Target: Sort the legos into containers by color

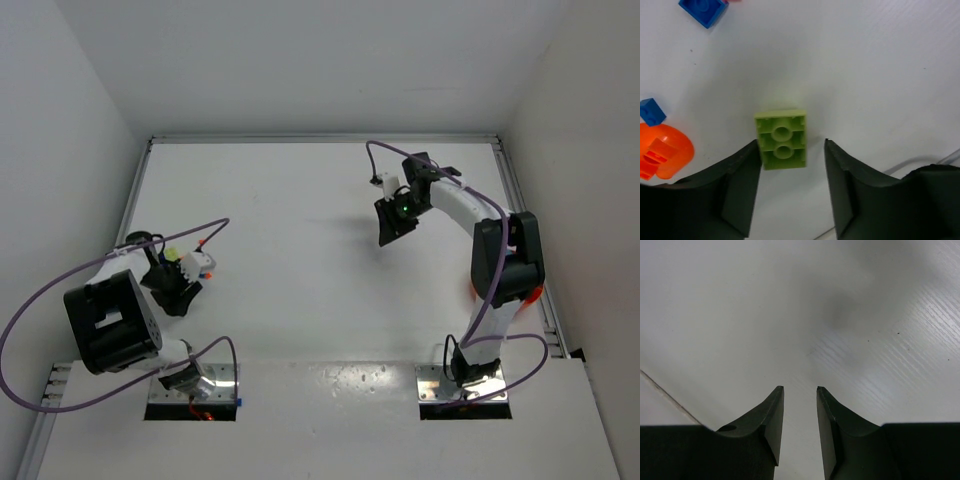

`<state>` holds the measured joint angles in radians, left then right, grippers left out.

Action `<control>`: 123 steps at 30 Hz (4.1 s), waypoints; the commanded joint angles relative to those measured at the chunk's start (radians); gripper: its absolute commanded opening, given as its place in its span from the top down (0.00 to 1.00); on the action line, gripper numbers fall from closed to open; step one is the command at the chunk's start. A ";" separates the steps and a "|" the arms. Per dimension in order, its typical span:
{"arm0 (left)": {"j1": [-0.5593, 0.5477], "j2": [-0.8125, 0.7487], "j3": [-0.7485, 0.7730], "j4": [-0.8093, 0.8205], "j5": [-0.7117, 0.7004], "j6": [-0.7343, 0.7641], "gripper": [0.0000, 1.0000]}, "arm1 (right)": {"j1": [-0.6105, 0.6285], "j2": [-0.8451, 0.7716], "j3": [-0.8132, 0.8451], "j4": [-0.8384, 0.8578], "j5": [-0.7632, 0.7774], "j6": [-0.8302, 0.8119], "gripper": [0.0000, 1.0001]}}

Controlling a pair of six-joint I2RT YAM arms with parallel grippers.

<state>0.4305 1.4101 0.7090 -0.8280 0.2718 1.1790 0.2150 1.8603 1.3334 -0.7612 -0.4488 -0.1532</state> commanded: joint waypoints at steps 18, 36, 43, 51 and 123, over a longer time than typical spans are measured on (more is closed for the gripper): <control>-0.134 -0.152 0.128 -0.006 0.272 -0.210 0.77 | 0.070 0.034 0.032 0.204 -0.542 0.337 0.67; -0.599 -0.172 0.342 0.170 0.455 -0.772 0.77 | 0.330 0.227 0.273 0.777 -0.653 1.070 0.53; -0.631 -0.151 0.377 0.202 0.443 -0.795 0.77 | 0.388 0.258 0.316 0.767 -0.633 1.103 0.42; -0.631 -0.151 0.386 0.202 0.432 -0.795 0.77 | 0.408 0.290 0.375 0.758 -0.633 1.103 0.56; -0.402 -0.086 0.334 0.372 0.254 -1.073 0.00 | -0.305 -0.507 -0.254 -0.204 0.783 -0.319 0.68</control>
<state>-0.0090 1.3277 1.0290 -0.4694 0.5045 0.1085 -0.0956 1.3521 1.0409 -0.9894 0.3229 -0.4847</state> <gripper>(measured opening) 0.995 0.303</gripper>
